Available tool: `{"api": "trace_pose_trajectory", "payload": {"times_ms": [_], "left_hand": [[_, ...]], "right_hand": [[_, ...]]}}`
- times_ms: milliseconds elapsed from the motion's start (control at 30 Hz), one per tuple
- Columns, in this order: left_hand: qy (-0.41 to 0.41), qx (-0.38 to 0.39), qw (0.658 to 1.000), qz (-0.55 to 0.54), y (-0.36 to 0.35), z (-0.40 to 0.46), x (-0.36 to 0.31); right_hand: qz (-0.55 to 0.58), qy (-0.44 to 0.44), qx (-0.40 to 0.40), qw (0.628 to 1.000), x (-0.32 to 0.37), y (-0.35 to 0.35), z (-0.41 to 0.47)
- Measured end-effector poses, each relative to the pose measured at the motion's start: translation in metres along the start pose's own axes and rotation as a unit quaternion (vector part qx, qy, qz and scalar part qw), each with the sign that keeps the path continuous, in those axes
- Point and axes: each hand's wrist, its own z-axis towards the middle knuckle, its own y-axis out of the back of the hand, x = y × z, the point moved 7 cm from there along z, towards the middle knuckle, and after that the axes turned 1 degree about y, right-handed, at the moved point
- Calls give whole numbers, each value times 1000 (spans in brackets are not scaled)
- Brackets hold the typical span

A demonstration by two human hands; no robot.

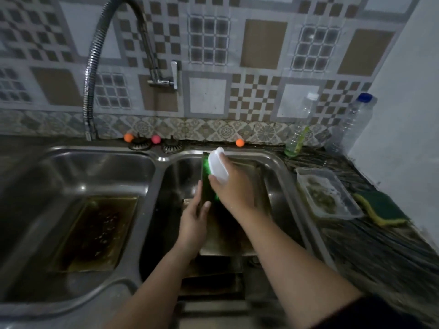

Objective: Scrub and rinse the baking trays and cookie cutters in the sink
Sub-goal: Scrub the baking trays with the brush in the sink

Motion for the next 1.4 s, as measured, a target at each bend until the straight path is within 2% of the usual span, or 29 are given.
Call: {"api": "trace_pose_trajectory", "payload": {"times_ms": [133, 233, 300, 400, 500, 600, 700, 767, 900, 1000, 1100, 1300, 1400], "left_hand": [[20, -66, 996, -52, 31, 14, -2], [39, -113, 991, -66, 59, 20, 7], [30, -97, 994, -43, 60, 16, 13], [23, -51, 998, -35, 35, 7, 15], [-3, -26, 999, -28, 16, 4, 3], [16, -63, 997, -48, 32, 16, 7], [7, -82, 997, -11, 51, 23, 8], [2, -71, 997, -2, 45, 20, 4], [-23, -25, 999, 6, 17, 9, -9], [-28, -10, 1000, -6, 8, 9, -14], [-27, -23, 999, -14, 11, 13, -16], [-37, -81, 994, 65, 30, 19, -15], [-60, -110, 984, 127, 32, 18, -20]], "right_hand": [[-17, 36, 73, 997, 23, -19, -12], [40, 85, 62, 994, 26, -31, -77], [55, 90, 43, 993, 16, -33, -89], [38, 6, -3, 999, -9, -23, -35], [35, -54, 4, 998, -20, -13, 13], [52, -44, 35, 997, -16, -19, -22], [84, -2, 15, 996, -15, -20, -83], [96, -25, 2, 995, -33, -17, -82], [-23, -98, -14, 995, -70, 7, -6], [-126, -80, 23, 989, -78, 18, 35], [-179, -48, 58, 981, -78, 12, 18], [-115, -3, 109, 987, -86, -21, -85], [0, -44, 110, 993, -89, -9, -81]]}}
